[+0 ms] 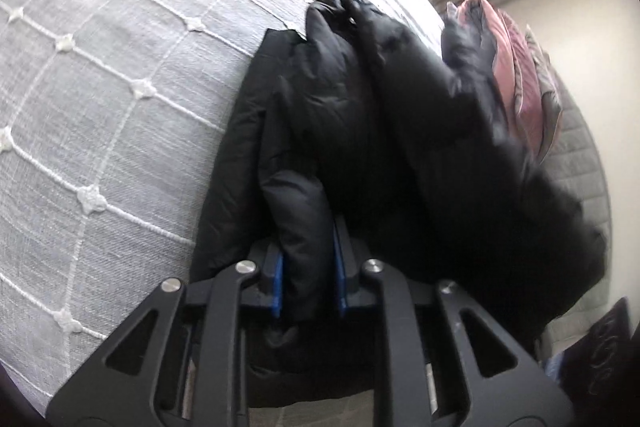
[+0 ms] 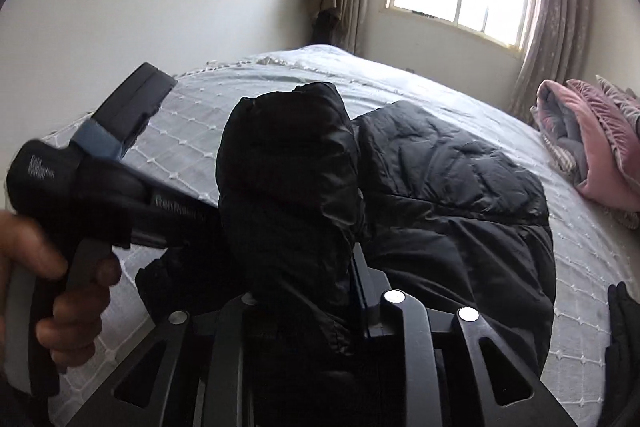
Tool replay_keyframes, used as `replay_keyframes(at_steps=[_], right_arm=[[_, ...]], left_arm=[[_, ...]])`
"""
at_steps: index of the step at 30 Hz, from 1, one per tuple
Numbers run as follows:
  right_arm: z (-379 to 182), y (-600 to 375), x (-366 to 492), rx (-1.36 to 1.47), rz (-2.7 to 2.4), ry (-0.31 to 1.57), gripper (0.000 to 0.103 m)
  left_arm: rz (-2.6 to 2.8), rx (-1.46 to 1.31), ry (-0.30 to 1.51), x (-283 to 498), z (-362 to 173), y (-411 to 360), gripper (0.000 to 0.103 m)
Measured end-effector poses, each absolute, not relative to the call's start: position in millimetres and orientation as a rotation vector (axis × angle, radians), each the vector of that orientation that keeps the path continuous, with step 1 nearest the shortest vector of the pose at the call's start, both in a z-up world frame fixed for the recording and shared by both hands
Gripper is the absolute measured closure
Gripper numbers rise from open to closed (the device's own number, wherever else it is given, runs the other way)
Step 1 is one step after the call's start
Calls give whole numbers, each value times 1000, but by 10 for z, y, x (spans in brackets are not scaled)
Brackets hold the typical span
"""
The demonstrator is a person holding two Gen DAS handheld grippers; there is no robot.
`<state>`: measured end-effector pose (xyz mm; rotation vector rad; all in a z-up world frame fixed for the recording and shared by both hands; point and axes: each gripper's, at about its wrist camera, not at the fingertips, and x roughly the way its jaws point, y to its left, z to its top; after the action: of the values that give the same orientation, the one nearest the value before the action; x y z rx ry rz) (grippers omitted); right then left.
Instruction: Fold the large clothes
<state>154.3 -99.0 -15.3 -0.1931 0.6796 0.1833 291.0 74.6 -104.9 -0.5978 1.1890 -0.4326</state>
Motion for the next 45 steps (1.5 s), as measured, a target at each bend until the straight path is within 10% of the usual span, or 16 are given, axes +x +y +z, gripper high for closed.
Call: replay_keyframes(at_steps=[3,8,18,22,30,32,34,45], right_arm=[[-57,-1141,1500,-67,324,723,27],[275,-1475,1179,129,508,644,26],[40,-2709,1275,564,236,662,22],[-146,-2724,1376,547,157,749,22],[-257,-2488,1381,422,136,826,22],[-298,-2489,1357,425,139,828,22],[-324,-2504,1349,434,142,826,22],[-227,-2549,1261,449,169,746,22]], left_arm=[[-427,-624,1173,2842,-982,869,79],[-423,-639,1106,2742,-798,946,57],[-397,-617,855,2463,-249,1017,55],[-466,-518,764,2425,82,687,30],[-389,-220,920,2585,-139,-164,29],[-395,-162,932,2566,-233,-236,45],[-415,-160,935,2538,-264,-221,87],[-437,-208,757,2105,-25,118,96]])
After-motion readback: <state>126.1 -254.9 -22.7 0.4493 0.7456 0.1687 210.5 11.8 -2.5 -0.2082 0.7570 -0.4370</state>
